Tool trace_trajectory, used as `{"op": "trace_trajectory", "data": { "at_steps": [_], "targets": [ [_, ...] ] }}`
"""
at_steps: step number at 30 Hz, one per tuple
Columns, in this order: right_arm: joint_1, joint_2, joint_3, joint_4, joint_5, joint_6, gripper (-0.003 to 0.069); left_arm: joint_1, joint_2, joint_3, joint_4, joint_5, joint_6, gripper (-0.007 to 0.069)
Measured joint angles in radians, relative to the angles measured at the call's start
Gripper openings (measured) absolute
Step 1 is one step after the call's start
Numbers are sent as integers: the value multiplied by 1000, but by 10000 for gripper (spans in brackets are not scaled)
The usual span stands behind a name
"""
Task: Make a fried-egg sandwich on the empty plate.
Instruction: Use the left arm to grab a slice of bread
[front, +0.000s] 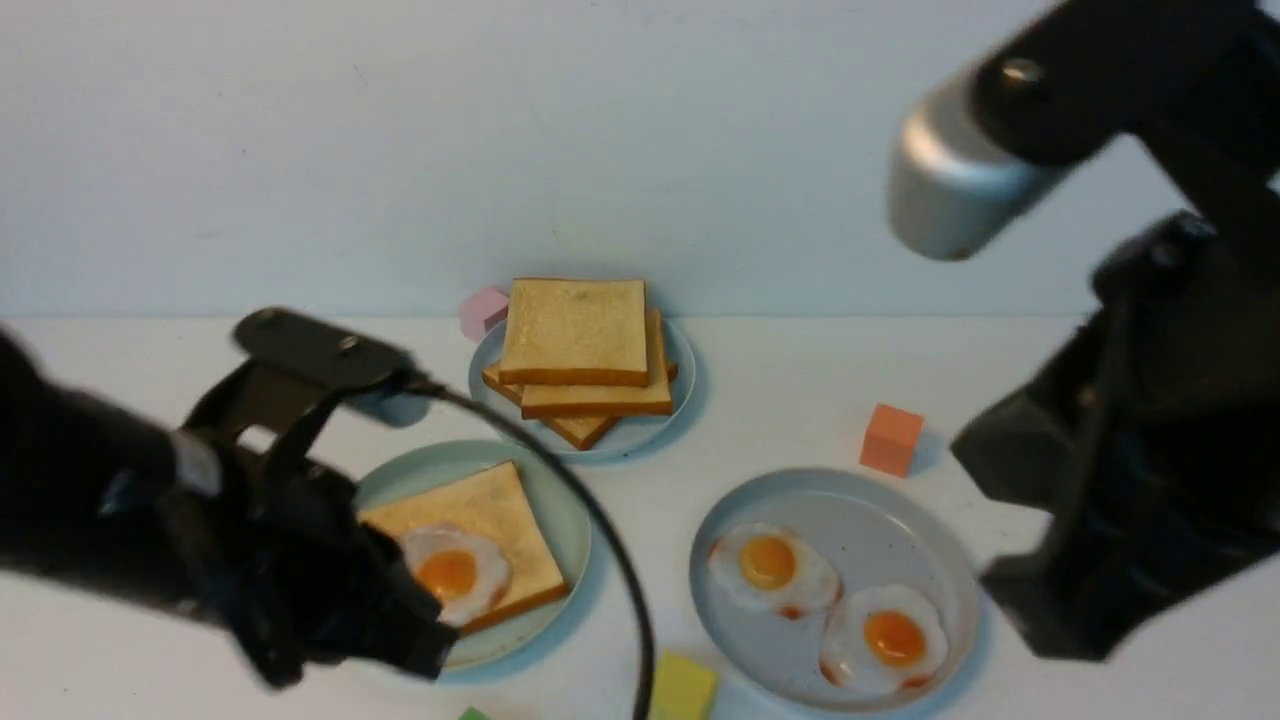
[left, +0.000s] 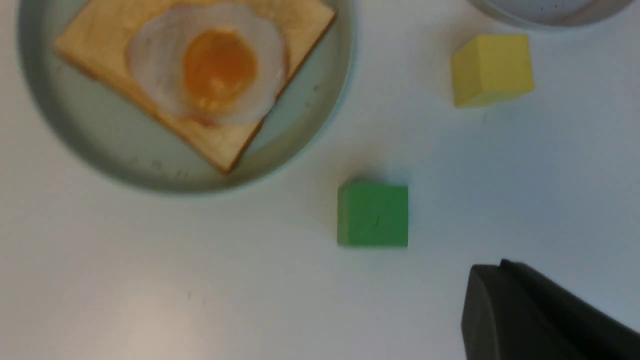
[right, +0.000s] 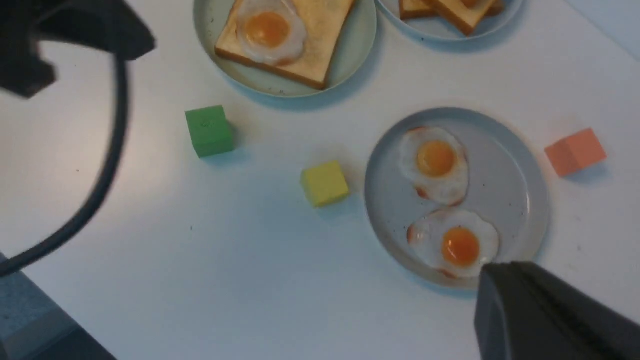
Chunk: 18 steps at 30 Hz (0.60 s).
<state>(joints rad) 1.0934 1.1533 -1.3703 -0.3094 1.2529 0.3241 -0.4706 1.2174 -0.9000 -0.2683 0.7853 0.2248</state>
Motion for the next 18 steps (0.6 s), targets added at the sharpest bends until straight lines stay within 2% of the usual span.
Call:
{"op": "trace_trajectory", "data": {
  "at_steps": [1, 5, 11, 12, 15, 18],
  "targets": [
    [0, -66, 52, 8, 1, 22, -10, 0, 119, -108, -11, 17, 64, -13],
    [0, -197, 156, 39, 6, 70, -10, 13, 349, -367, -3, 108, 160, -13],
    [0, -345, 241, 65, 13, 140, -6, 117, 627, -725, -45, 301, 333, -13],
    [0, -349, 243, 65, 13, 144, -6, 121, 634, -735, -45, 307, 340, -13],
    [0, -396, 247, 64, 9, 154, -3, 165, 750, -891, -25, 371, 468, -13],
    [0, -403, 248, 59, -23, 157, -3, 165, 838, -976, -14, 369, 520, -9]
  ]
}}
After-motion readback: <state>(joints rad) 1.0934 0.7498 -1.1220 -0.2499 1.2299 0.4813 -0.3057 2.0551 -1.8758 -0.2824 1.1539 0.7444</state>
